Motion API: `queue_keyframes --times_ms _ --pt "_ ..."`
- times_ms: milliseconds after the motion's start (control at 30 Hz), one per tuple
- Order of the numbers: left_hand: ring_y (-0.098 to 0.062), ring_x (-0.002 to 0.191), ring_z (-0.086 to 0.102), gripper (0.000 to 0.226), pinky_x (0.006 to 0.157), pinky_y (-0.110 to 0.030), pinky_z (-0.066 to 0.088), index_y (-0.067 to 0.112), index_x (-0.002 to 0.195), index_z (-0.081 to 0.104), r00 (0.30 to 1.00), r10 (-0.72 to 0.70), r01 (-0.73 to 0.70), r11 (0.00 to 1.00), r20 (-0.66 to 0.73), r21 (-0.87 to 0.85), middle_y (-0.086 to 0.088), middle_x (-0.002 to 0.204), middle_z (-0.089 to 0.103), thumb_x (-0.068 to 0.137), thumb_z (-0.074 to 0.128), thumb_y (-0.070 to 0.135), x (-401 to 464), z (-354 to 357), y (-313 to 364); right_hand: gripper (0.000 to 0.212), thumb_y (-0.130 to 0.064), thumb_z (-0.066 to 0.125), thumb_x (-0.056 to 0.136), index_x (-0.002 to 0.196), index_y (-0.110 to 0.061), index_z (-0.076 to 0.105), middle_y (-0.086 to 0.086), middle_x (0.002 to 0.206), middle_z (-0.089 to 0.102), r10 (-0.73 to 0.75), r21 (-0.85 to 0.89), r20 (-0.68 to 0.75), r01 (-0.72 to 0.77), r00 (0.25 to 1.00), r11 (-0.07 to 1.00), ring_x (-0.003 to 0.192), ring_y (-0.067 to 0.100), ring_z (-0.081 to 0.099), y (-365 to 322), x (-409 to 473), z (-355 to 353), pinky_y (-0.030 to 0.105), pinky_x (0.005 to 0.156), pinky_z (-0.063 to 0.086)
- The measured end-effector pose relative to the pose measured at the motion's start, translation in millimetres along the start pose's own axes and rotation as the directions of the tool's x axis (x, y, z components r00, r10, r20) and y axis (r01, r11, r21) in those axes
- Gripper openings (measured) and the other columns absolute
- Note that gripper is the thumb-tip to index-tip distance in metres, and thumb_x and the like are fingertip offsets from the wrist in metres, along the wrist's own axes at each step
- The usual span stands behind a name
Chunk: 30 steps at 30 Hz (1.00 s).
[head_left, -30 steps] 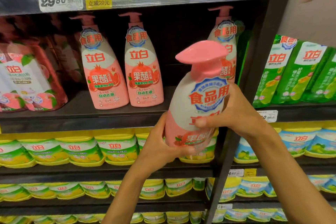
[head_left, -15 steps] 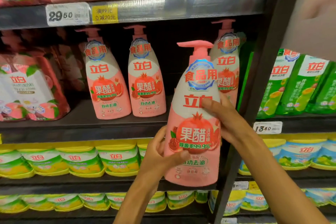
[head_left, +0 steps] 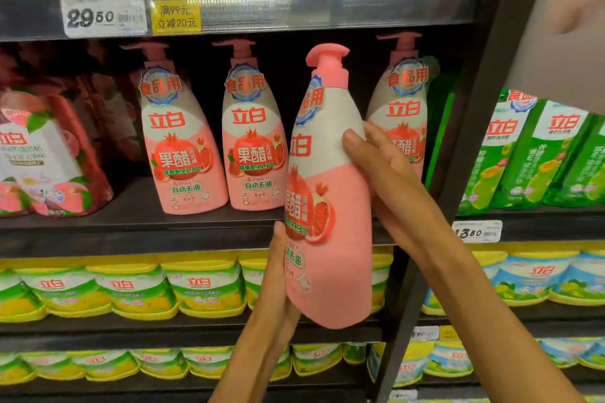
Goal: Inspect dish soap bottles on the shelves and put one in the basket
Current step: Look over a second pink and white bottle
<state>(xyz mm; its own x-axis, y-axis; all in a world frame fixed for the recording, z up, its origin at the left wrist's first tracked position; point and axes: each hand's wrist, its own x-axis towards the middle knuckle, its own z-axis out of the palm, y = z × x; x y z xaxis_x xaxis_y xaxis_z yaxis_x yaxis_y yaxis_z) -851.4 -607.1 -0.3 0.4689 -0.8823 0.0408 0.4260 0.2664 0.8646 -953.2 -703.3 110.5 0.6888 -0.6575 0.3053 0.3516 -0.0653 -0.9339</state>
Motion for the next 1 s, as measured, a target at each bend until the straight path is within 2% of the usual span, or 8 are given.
queue_keyframes --times_ms 100,200,333,500,600,800,933,1000 --pt "-0.009 0.09 0.072 0.045 0.067 -0.024 0.057 0.041 0.095 0.075 0.998 -0.057 0.057 0.998 0.027 -0.023 0.006 0.099 0.075 0.063 0.061 0.07 -1.8 3.6 -1.9 0.06 -0.049 0.089 0.053 0.106 -0.025 0.074 0.012 0.119 0.069 0.089 0.19 0.104 -0.108 0.991 0.976 0.118 0.032 0.061 7.2 5.9 -1.3 0.046 0.102 0.048" --pt "-0.004 0.089 0.071 0.04 0.067 -0.021 0.055 0.051 0.09 0.072 0.997 -0.077 0.075 0.991 0.017 0.107 0.013 0.098 0.075 0.065 0.055 0.078 -2.9 7.6 1.4 0.053 -0.053 0.092 0.041 0.088 -0.032 0.08 0.01 0.109 0.074 0.075 0.26 0.131 -0.107 0.988 0.96 0.108 0.03 0.067 16.2 3.1 -2.7 0.046 0.095 0.053" --pt "-0.002 0.103 0.066 0.045 0.074 -0.016 0.054 0.054 0.098 0.068 0.995 -0.096 0.086 0.972 0.035 0.217 0.015 0.109 0.071 0.068 0.048 0.08 -3.2 6.5 12.9 0.045 -0.036 0.079 0.071 0.113 -0.028 0.065 0.001 0.099 0.075 -0.033 0.112 -0.076 0.041 0.997 0.993 0.089 0.018 0.073 16.2 -4.3 1.4 0.03 0.068 0.059" --pt "-0.007 0.108 0.064 0.101 0.077 -0.022 0.055 0.037 0.122 0.055 0.963 -0.108 0.025 0.949 0.249 0.314 0.014 0.115 0.069 0.034 0.073 0.083 -9.0 3.3 21.4 0.073 -0.049 0.074 0.064 0.129 -0.023 0.054 0.004 0.11 0.071 -0.064 -0.005 -0.255 0.065 0.965 0.998 0.091 0.018 0.073 9.6 -6.6 9.5 0.039 0.075 0.061" --pt "-0.015 0.11 0.065 0.109 0.081 -0.027 0.055 0.031 0.126 0.051 0.965 -0.106 0.031 0.955 0.239 0.295 0.005 0.117 0.07 0.031 0.08 0.075 -13.5 14.1 17.7 0.074 -0.055 0.071 0.064 0.129 -0.027 0.05 -0.001 0.109 0.069 -0.064 -0.123 -0.252 0.033 0.966 0.992 0.09 0.014 0.072 3.6 -5.3 9.9 0.038 0.076 0.061" --pt "-0.011 0.105 0.067 0.095 0.072 -0.024 0.057 0.037 0.12 0.055 0.961 -0.176 0.138 0.974 0.214 0.18 0.007 0.114 0.071 0.036 0.078 0.076 -22.3 15.9 19.5 0.078 -0.057 0.069 0.061 0.129 -0.037 0.036 -0.02 0.108 0.054 -0.115 -0.261 -0.213 0.057 0.97 0.964 0.082 -0.012 0.063 -1.5 -4.4 6.0 0.009 0.059 0.051" --pt "-0.01 0.112 0.063 0.059 0.079 -0.021 0.055 0.037 0.119 0.062 0.968 -0.166 0.138 0.978 0.187 0.154 0.006 0.119 0.069 0.07 0.057 0.071 -23.3 13.4 24.1 0.08 -0.05 0.073 0.064 0.136 -0.028 0.045 -0.004 0.115 0.064 -0.051 -0.138 -0.219 0.021 0.974 0.99 0.092 0.007 0.069 -0.4 -5.5 1.6 0.025 0.07 0.06" --pt "-0.012 0.109 0.065 0.05 0.077 -0.021 0.054 0.033 0.111 0.071 0.975 -0.167 0.162 0.986 0.147 0.046 0.003 0.118 0.07 0.078 0.05 0.064 -20.9 10.9 26.6 0.064 -0.044 0.073 0.068 0.127 -0.026 0.056 0.001 0.107 0.072 0.001 0.049 -0.195 0.009 0.981 0.999 0.091 0.017 0.072 0.6 -5.4 -1.7 0.033 0.071 0.06"
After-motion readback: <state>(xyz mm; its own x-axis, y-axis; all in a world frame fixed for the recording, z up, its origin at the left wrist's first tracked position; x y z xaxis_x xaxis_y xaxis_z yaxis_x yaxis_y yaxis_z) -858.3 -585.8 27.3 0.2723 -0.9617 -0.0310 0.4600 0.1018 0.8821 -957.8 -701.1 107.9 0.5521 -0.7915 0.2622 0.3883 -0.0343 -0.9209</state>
